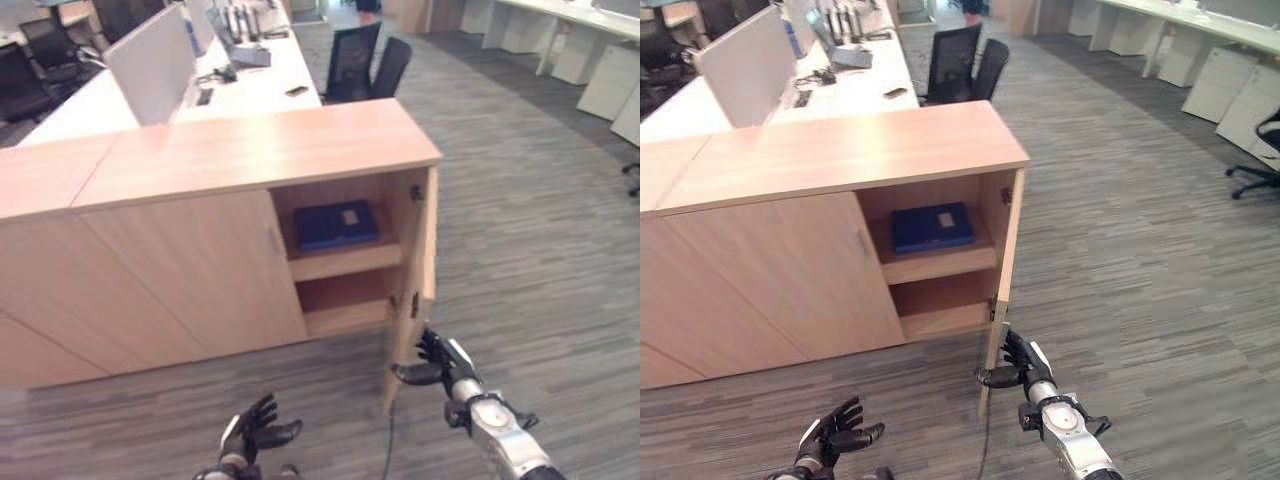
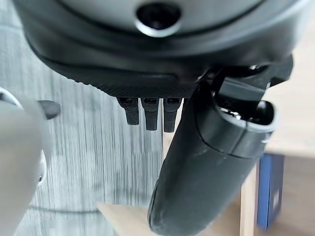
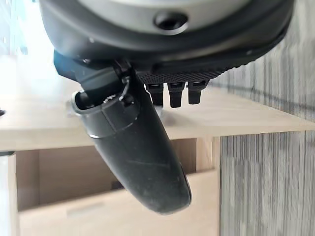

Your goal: Put the empty folder in the office cabinet

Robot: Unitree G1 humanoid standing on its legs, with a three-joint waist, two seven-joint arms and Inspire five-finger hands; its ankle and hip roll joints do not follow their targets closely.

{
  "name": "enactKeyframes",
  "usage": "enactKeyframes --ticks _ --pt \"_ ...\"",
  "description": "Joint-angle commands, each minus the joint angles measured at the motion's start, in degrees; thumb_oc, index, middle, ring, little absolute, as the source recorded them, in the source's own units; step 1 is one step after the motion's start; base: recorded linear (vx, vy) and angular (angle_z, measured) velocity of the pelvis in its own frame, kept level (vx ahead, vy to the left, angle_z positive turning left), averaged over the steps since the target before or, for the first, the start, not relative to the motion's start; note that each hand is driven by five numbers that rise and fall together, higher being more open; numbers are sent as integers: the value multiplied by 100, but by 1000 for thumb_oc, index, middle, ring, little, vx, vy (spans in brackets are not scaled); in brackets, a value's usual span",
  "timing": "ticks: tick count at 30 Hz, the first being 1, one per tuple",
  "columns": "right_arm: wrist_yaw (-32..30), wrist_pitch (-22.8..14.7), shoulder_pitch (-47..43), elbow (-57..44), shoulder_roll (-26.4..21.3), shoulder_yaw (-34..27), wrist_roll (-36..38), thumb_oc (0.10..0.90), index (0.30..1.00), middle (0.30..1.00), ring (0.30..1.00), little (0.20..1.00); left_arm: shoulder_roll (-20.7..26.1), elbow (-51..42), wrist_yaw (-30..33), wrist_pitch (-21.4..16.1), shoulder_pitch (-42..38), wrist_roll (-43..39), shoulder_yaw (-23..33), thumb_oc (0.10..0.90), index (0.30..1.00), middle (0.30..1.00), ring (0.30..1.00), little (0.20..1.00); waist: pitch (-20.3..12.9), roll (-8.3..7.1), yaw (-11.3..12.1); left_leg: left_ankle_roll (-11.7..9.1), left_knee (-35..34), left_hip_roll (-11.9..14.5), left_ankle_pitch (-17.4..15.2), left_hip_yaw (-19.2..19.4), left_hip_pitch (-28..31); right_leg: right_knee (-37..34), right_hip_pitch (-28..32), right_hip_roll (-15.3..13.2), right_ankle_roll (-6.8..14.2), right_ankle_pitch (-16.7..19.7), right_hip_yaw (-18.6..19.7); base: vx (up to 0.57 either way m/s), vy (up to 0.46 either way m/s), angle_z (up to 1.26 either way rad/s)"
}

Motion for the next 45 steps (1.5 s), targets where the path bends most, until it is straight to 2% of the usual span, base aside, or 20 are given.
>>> enactKeyframes --ticks 1,2,4,5,6,7,8,10,11,12,14,15,16,19,23,30,40,45 --pt "290 -507 -864 -633 235 76 -125 800 900 900 900 900 386 -505 -139 -265 -286 229 4 800 900 900 900 900 -2 166 460 -117 -808 174 203 -287 448 888 136 59 150 -747 -99 71 227 88" --pt "283 -506 -865 -614 278 23 -120 800 900 900 900 900 448 -574 -179 -256 -297 311 -17 800 900 900 900 900 6 132 492 -30 -854 58 145 -352 473 1272 23 -110 243 -640 -105 115 223 94" --pt "247 -477 -957 -578 360 -53 -106 800 900 900 900 900 550 -716 -180 -245 -266 366 8 800 900 900 900 900 86 115 488 125 -918 -124 55 -465 580 2107 -274 -474 406 -142 108 106 215 77" --pt "192 -507 -1044 -535 405 -103 -53 800 900 900 900 900 591 -723 -170 -250 -297 358 -4 800 900 900 900 900 135 150 492 186 -951 -158 62 -544 589 2473 -458 -541 453 65 268 64 158 45" --pt "128 -537 -1074 -499 434 -175 18 800 900 900 900 900 631 -717 -151 -260 -324 356 -21 800 900 900 900 900 173 183 503 200 -998 -152 47 -659 632 2772 -583 -515 480 40 421 33 87 34" --pt "128 -539 -1082 -495 433 -180 19 800 900 900 900 900 631 -715 -151 -260 -333 356 -24 800 900 900 900 900 155 185 508 206 -989 -148 59 -658 596 2751 -607 -507 478 68 420 82 84 41" --pt "-23 -595 -1135 -479 422 -412 201 800 900 900 900 900 684 -811 -133 -273 -375 285 -69 800 900 900 900 900 208 210 469 225 -1102 -240 43 -1015 695 2847 -781 -237 465 -90 898 95 65 68" --pt "-166 -669 -1211 -422 322 -632 337 800 900 900 900 900 700 -816 -143 -294 -431 221 -122 800 900 900 900 900 182 266 390 218 -1148 -299 54 -1307 713 2535 -862 98 346 -474 1143 191 34 111" --pt "-373 -747 -1316 -317 159 -919 483 800 900 900 900 900 716 -815 -190 -301 -480 147 -195 800 900 900 900 900 177 249 315 196 -1170 -398 -37 -1592 800 1849 -832 424 157 -918 1322 174 -25 113" --pt "-371 -749 -1323 -312 156 -924 485 800 900 900 900 900 715 -815 -189 -301 -487 146 -197 800 900 900 900 900 173 259 309 194 -1174 -388 -16 -1603 783 1808 -826 440 149 -883 1306 210 -64 104" --pt "-608 -858 -1484 -40 -67 -1289 703 800 900 900 900 900 770 -792 -221 -307 -570 148 -305 800 900 900 900 900 162 208 180 180 -1202 -531 -113 -1953 905 1127 -878 737 77 -892 1800 172 -40 93" --pt "-691 -870 -1579 144 -201 -1470 764 800 900 900 900 900 772 -788 -255 -318 -567 160 -308 800 900 900 900 900 131 156 172 185 -1209 -594 -147 -2048 933 976 -869 777 116 -805 1948 117 -41 118" --pt "-725 -890 -1661 326 -268 -1534 792 800 900 900 900 900 774 -781 -272 -325 -564 139 -315 800 900 900 900 900 114 130 193 187 -1197 -610 -166 -2058 942 867 -811 767 111 -739 1962 97 -84 91" --pt "-865 -867 -2058 1100 -860 -1775 760 800 900 900 900 900 819 -794 -367 -346 -452 -20 -288 800 900 900 900 900 -10 65 287 170 -1222 -627 -203 -2074 990 520 -562 730 119 -536 1912 99 -81 70" --pt "-976 -787 -2429 2066 -1467 -2019 805 800 900 900 900 900 874 -809 -479 -332 -327 -67 -324 800 900 900 900 900 -156 35 356 113 -1255 -598 -259 -2073 1090 183 -258 744 125 -482 1765 86 -42 18" --pt "-949 -754 -2840 3022 -2042 -2152 1009 800 900 900 900 900 884 -839 -516 -314 -273 -154 -348 800 900 900 900 900 -238 69 327 36 -1279 -520 -294 -2082 1196 38 -78 789 120 -542 1709 13 -36 -4" --pt "-829 -718 -2675 2822 -1914 -1959 737 800 900 900 900 900 772 -899 -526 -317 -135 -138 -280 800 900 900 900 900 -260 180 196 -34 -1279 -393 -313 -1829 1300 -10 -88 829 95 -563 1725 -12 -35 -16" --pt "-618 -728 -2162 2232 -1423 -1784 613 800 900 900 900 900 669 -908 -514 -283 -120 -99 -256 800 900 900 900 900 -225 260 65 -53 -1279 -352 -297 -1676 1328 -10 -121 830 85 -563 1815 -16 -5 -8"
